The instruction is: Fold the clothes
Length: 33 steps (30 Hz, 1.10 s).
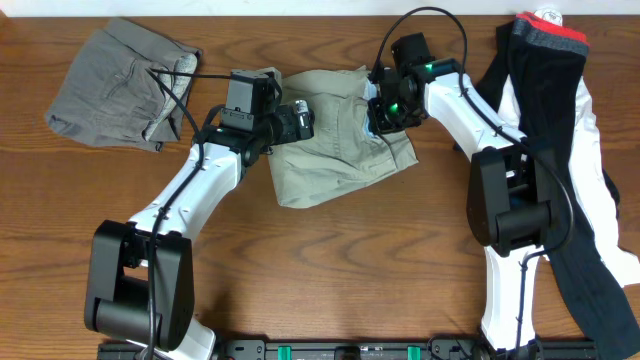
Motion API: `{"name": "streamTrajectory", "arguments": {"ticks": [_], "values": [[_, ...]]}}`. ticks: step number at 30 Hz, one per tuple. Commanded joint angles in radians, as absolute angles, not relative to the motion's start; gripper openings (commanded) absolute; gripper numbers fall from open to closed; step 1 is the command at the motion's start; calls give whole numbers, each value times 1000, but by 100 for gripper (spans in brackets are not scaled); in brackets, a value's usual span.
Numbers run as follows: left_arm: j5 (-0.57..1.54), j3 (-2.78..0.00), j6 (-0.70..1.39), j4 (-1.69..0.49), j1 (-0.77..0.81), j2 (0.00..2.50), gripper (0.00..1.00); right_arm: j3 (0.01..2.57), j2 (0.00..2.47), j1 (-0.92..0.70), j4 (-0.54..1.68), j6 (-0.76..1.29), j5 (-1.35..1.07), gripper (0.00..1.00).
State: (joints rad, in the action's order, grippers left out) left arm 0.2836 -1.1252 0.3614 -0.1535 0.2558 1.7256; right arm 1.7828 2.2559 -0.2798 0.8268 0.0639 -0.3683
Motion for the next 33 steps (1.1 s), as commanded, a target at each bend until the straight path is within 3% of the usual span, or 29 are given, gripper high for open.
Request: {"name": "streamTrajectory", "arguments": {"ticks": [1, 15, 16, 17, 18, 19, 21, 23, 26, 28, 29, 33], "values": [[275, -1148, 344, -157, 252, 1711, 98, 1804, 2236, -265, 813, 57, -371, 1], [275, -1148, 344, -157, 252, 1711, 98, 1916, 2308, -196, 747, 25, -235, 1], [275, -1148, 344, -157, 252, 1711, 98, 1916, 2321, -196, 739, 25, -233, 6], [275, -1148, 344, -157, 252, 1711, 98, 1916, 2330, -194, 733, 25, -232, 29], [275, -1148, 344, -157, 252, 1711, 98, 1916, 2335, -193, 728, 25, -232, 64], [275, -1148, 343, -157, 252, 1711, 98, 1916, 2335, -189, 728, 30, -232, 77], [275, -1148, 329, -157, 252, 1711, 98, 1928, 2323, -181, 735, 30, -232, 87], [275, -1148, 324, -157, 252, 1711, 98, 1954, 2301, -169, 758, 33, -233, 89], [275, -1148, 324, -157, 252, 1711, 98, 2016, 2265, -152, 813, 33, -233, 89], [275, -1148, 325, -156, 252, 1711, 98, 2060, 2237, -144, 859, 34, -237, 82], [275, -1148, 324, -156, 252, 1711, 98, 2074, 2228, -143, 875, 36, -237, 74], [270, -1148, 299, -156, 251, 1711, 98, 2101, 2199, -154, 929, 36, -270, 13]]}}
